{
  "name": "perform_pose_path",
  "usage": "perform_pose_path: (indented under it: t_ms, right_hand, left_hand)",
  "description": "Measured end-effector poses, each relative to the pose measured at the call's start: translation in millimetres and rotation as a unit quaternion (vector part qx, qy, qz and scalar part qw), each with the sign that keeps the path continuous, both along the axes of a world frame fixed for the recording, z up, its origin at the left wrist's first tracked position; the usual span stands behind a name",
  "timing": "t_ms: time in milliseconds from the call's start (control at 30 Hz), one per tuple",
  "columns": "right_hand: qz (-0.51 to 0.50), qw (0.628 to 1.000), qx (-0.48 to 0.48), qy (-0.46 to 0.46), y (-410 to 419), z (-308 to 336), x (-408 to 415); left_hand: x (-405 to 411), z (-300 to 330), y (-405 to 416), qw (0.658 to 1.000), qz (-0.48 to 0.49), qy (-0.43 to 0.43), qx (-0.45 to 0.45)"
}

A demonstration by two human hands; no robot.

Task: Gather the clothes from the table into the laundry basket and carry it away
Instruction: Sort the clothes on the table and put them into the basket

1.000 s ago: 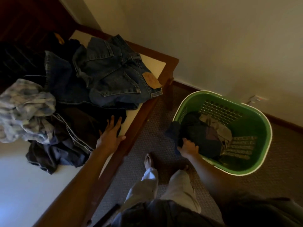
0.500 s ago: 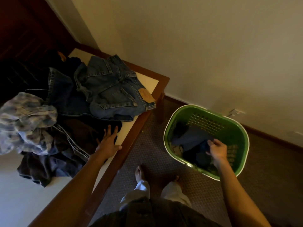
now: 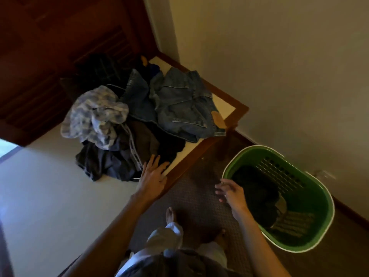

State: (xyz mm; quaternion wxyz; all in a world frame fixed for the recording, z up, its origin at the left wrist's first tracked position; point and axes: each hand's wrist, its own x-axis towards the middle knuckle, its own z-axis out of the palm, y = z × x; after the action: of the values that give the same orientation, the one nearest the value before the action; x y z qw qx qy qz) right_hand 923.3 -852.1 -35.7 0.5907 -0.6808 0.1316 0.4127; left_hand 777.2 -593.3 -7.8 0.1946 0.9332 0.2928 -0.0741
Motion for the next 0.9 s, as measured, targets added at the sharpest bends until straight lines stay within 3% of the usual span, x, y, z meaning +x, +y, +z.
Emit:
perform_pose_path:
  t_ms: [133,233,367,467,633,733,800,900]
  right_hand:
    - [0.037,0.998,0.027,-0.035,54.4,23.0,-20.9]
    - [0.067,0.995,0.025,-0.069,93.2,40.4,-37.9]
    - [0.133,0.98,0.019,-0.145,153.8,71.8,-63.2]
    - [0.183,0.954,0.024,-0.237,211.6,95.4,-78.1]
    - [0.24,0.884,-0.009,-0.401,313.6,132.7,-91.7]
    - [0.325,0.805,-0.054,-0.493,377.4,152.9,-89.7]
    - [0.405,0.749,-0.118,-0.511,415.0,151.3,-86.6]
    - [0.447,0.729,-0.176,-0.487,455.8,125.5,-91.1]
  left_hand:
    - [-44.1,15.0,33.1,0.972,0.15,-0.151,0.104]
    - [-64.0,23.0,77.6,0.96,0.246,-0.114,0.076]
    - [-90.7,5.6,130.9,0.987,0.157,0.032,-0.026]
    - [-116.4,-8.7,141.2,0.994,0.093,0.021,-0.043]
    - [-190.6,-20.7,124.0,0.994,0.043,0.043,-0.086]
    - [-229.6,-26.2,127.5,0.996,0.034,0.012,-0.083]
    - [-243.1,-26.8,135.2,0.994,0.057,0.002,-0.097]
    - [-261.1,-21.9,150.5,0.979,0.155,-0.026,-0.132]
